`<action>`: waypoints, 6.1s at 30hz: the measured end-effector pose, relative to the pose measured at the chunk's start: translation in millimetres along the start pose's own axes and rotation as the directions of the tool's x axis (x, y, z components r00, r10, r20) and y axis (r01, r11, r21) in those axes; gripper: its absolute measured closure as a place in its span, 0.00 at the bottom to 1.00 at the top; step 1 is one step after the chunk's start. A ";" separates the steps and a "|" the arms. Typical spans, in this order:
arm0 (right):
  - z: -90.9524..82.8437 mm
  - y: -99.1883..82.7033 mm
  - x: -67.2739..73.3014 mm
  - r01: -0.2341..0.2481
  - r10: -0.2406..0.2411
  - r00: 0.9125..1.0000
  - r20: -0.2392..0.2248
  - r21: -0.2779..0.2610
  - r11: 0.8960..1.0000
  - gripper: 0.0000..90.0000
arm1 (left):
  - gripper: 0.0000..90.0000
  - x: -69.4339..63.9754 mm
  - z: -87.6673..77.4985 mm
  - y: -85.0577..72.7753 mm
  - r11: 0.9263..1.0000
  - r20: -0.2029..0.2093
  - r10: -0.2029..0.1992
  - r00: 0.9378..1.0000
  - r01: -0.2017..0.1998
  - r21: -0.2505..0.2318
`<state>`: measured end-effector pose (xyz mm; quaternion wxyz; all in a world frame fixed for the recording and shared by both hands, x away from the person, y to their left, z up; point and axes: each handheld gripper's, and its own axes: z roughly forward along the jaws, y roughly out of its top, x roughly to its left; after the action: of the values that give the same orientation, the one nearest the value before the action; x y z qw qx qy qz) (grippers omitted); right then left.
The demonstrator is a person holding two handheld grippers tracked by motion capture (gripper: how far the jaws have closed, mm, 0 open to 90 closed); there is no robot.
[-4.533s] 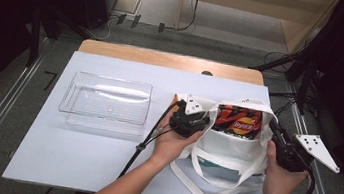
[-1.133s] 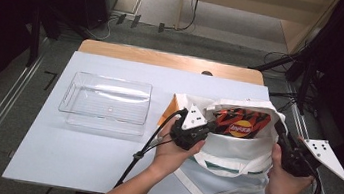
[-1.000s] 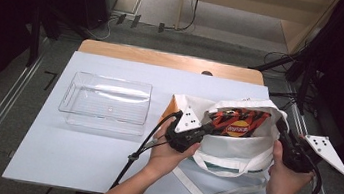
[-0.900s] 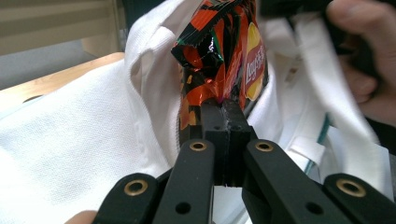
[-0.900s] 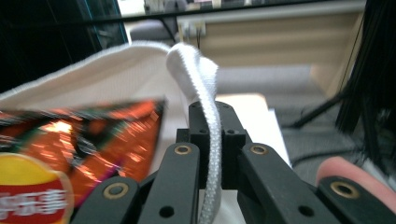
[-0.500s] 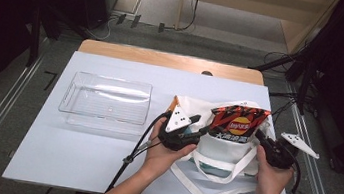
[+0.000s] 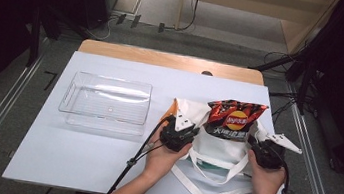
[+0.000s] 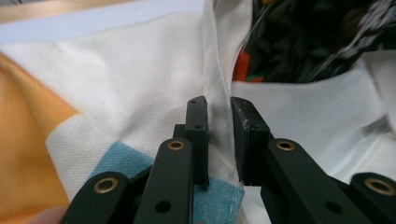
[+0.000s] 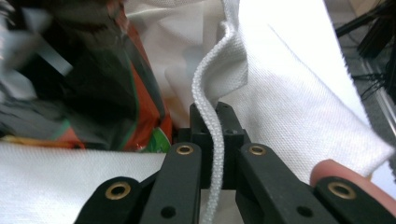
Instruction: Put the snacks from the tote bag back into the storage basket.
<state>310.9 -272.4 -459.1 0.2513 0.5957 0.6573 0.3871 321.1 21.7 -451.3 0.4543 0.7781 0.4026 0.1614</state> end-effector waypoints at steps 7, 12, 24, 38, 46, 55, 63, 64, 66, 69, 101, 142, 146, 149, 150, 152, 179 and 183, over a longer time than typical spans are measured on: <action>-31.9 -1.5 -2.7 -0.062 0.059 0.998 -0.022 -0.207 0.976 0.83 | 0.87 0.8 3.9 -6.6 1.000 -0.003 -0.005 1.000 0.005 0.003; -58.2 -1.9 20.3 0.047 -0.046 0.999 0.010 -0.307 0.951 0.87 | 0.86 0.9 4.4 -6.7 1.000 -0.002 -0.013 1.000 0.013 0.003; -9.4 -27.4 16.1 0.002 -0.001 1.000 -0.020 0.064 0.998 0.98 | 0.83 2.3 3.4 -6.6 0.999 0.012 -0.045 0.999 0.045 0.003; -68.3 -11.2 22.1 -0.009 -0.003 1.000 -0.029 -0.411 0.911 0.80 | 0.76 0.9 3.3 -12.3 0.999 0.011 -0.041 0.999 0.041 -0.016; -46.3 4.8 30.9 -0.062 -0.004 0.976 -0.216 -0.298 0.953 0.39 | 0.76 -0.2 3.6 -12.7 0.999 0.003 -0.039 0.999 0.039 -0.021; -22.3 5.0 40.5 -0.041 -0.019 0.975 -0.221 -0.264 0.964 0.68 | 0.76 -0.8 3.3 -13.0 0.999 0.003 -0.039 0.999 0.039 -0.021; -29.8 3.5 43.2 -0.014 -0.038 0.984 -0.176 -0.286 0.958 1.00 | 0.73 -4.1 3.1 -12.8 1.000 -0.011 -0.016 1.000 0.015 -0.024; -31.6 4.2 43.2 -0.020 -0.034 0.984 -0.178 -0.295 0.955 1.00 | 0.73 -4.2 3.0 -12.8 1.000 -0.009 -0.015 1.000 0.014 -0.024; -36.6 6.2 42.3 -0.051 -0.011 0.982 -0.191 -0.318 0.947 1.00 | 0.73 -5.1 2.7 -13.0 1.000 -0.010 -0.009 1.000 0.009 -0.023; -45.0 10.4 42.2 -0.073 0.004 0.982 -0.191 -0.354 0.933 1.00 | 0.72 -6.1 2.7 -13.3 1.000 -0.016 0.000 1.000 0.000 -0.021; -98.4 47.9 48.4 -0.130 0.030 0.982 -0.187 -0.547 0.827 1.00 | 0.61 -10.8 -23.7 -4.0 0.997 0.050 0.019 0.999 -0.015 -0.071; -98.6 42.9 85.9 -0.066 -0.069 0.970 -0.232 -0.527 0.847 1.00 | 0.55 -16.6 -89.8 52.6 0.958 0.179 -0.046 0.983 0.094 -0.269; -98.5 40.6 89.6 -0.062 -0.078 0.967 -0.240 -0.524 0.849 1.00 | 0.62 -17.2 -91.5 57.0 0.955 0.191 -0.048 0.980 0.101 -0.280; -98.2 37.4 92.8 -0.056 -0.086 0.966 -0.242 -0.527 0.848 1.00 | 0.66 -14.7 -92.4 59.7 0.951 0.193 -0.069 0.979 0.123 -0.283; -98.3 36.3 94.1 -0.055 -0.089 0.966 -0.244 -0.527 0.848 1.00 | 0.67 -13.3 -93.1 60.3 0.950 0.193 -0.078 0.978 0.131 -0.284; -98.4 34.7 95.9 -0.047 -0.097 0.964 -0.248 -0.517 0.854 1.00 | 0.72 -9.6 -95.1 61.6 0.945 0.202 -0.092 0.975 0.149 -0.292; -98.9 8.5 82.7 0.031 -0.163 0.948 -0.274 -0.429 0.903 0.47 | 1.00 0.3 -113.9 73.7 0.926 0.219 -0.058 0.974 0.134 -0.352; -97.3 -11.0 67.4 0.019 -0.130 0.958 -0.256 -0.395 0.918 0.41 | 1.00 -2.6 -115.1 78.1 0.924 0.225 -0.045 0.973 0.126 -0.360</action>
<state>216.4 -226.8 -403.3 0.2846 0.4480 0.6186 0.5793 286.0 65.6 -324.1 0.6404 0.6723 0.3475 0.1308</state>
